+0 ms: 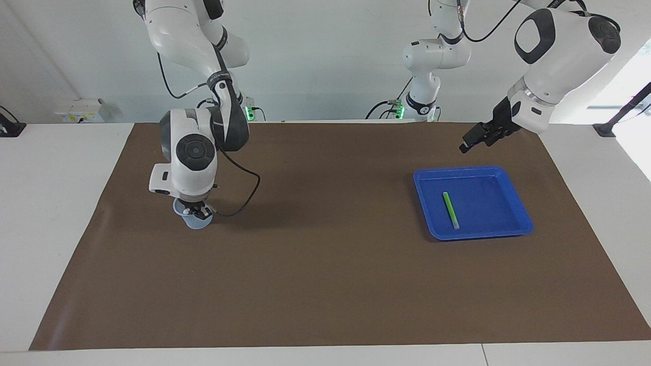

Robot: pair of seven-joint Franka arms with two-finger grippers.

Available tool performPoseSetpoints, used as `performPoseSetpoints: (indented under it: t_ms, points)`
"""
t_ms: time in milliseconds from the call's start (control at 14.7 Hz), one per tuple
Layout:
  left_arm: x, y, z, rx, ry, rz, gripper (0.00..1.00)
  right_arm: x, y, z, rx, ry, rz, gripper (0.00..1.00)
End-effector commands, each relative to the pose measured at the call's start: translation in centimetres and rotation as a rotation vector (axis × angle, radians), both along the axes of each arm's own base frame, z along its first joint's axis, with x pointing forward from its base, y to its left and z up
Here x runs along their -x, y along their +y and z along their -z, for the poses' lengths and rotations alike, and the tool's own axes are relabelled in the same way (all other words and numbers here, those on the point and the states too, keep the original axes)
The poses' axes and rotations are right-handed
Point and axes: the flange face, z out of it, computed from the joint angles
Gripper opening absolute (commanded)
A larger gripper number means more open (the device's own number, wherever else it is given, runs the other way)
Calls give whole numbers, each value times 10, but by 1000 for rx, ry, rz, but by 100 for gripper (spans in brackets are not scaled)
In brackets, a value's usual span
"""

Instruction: Right arm passes pens to left for tray arrangement

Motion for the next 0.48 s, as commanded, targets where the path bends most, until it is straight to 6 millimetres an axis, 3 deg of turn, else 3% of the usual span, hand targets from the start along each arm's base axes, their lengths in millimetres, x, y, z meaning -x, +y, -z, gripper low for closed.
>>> performPoseSetpoints:
  t_ms: [0, 204, 408]
  points:
    - [7, -1, 1, 9, 8, -14, 100, 4, 0, -2, -8, -5, 29, 0]
    - [8, -1, 0, 9, 7, -14, 100, 5, 0, -5, -10, -5, 19, 0]
    - [10, -1, 2, 8, 9, -11, 100, 11, -2, -29, -13, 4, -17, 0]
